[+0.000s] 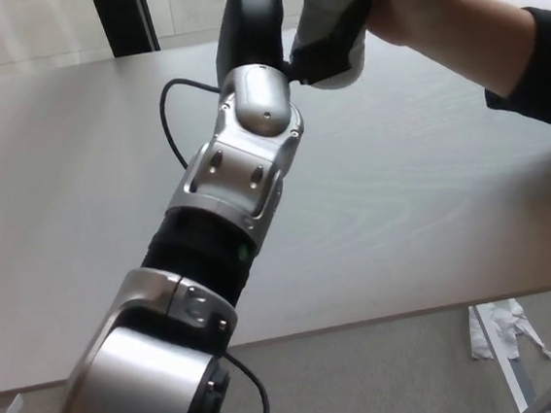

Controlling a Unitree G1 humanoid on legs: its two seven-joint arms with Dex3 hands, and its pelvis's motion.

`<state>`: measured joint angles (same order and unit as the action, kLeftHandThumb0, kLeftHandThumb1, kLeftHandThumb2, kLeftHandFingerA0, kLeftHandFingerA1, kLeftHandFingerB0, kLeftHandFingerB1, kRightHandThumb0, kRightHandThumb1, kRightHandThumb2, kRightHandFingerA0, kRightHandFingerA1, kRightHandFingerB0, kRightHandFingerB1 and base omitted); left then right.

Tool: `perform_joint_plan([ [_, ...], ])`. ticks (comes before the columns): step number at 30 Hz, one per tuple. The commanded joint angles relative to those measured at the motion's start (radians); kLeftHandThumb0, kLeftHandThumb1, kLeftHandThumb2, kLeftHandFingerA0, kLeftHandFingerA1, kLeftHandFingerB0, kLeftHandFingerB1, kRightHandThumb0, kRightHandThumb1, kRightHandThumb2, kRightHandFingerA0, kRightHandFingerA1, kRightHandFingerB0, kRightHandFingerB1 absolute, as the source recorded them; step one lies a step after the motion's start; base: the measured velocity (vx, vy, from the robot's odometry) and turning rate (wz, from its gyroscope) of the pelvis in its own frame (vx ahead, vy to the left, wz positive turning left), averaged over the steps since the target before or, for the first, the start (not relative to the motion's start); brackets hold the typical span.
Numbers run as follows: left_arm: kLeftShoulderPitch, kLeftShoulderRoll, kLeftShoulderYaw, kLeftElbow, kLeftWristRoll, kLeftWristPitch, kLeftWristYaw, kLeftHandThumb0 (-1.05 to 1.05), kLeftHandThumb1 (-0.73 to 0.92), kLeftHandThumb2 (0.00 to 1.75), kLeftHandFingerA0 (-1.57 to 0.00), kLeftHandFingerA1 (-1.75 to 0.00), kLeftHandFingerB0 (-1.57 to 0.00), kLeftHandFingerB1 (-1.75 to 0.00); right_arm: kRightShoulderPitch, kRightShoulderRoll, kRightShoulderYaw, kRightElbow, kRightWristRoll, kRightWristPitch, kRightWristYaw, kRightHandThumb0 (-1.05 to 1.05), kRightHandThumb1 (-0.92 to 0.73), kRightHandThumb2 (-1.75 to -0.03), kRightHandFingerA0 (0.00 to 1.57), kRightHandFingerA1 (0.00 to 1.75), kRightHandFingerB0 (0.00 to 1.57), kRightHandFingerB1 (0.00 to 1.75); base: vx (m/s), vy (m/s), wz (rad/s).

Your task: Pick up a bottle and hand it

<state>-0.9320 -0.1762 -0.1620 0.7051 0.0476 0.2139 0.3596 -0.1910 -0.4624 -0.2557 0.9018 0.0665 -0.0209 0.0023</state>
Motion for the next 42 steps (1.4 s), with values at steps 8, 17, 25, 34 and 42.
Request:
perform_joint_plan([
  [8,0.806,0.707,0.701,-1.082,-0.510,0.261,-0.699,-0.77,0.50,0.89,-0.18,-0.59,-0.04,-0.32,-0.053,-0.029,-0.018,0.012,0.019,-0.061,0.067,-0.47,-0.56,-0.57,0.64,0.67,0.47,0.41,0.00,0.000,0.00],
  [17,1.091,0.796,1.177,-0.787,-0.531,0.110,-0.727,-0.84,0.46,0.71,-0.55,-0.65,-0.23,-0.48,-0.037,-0.057,-0.038,0.027,0.026,-0.062,0.077,-0.49,-0.55,-0.57,0.66,0.71,0.45,0.41,0.00,0.000,0.00],
  [25,1.242,0.934,1.298,-0.349,-0.445,-0.075,-0.726,-0.85,0.67,0.61,-0.45,-0.85,-0.29,-0.56,-0.040,-0.081,-0.057,0.031,0.033,-0.029,0.082,-0.48,-0.57,-0.57,0.80,0.87,0.43,0.39,0.00,0.000,0.00],
  [34,1.233,0.942,1.244,-0.076,-0.432,-0.136,-0.694,-0.82,0.69,0.61,-0.35,-0.90,-0.21,-0.54,-0.042,-0.084,-0.061,0.061,0.030,-0.053,0.092,-0.48,-0.58,-0.60,0.86,1.28,0.39,0.39,0.00,0.000,0.00],
  [42,1.061,0.840,0.954,0.095,-0.304,-0.106,-0.689,-0.76,0.45,0.87,-0.60,-0.83,-0.32,-0.55,-0.019,-0.079,-0.058,0.066,0.019,-0.064,0.085,-0.50,-0.58,-0.57,0.70,0.86,0.39,0.40,0.00,0.000,0.00],
])
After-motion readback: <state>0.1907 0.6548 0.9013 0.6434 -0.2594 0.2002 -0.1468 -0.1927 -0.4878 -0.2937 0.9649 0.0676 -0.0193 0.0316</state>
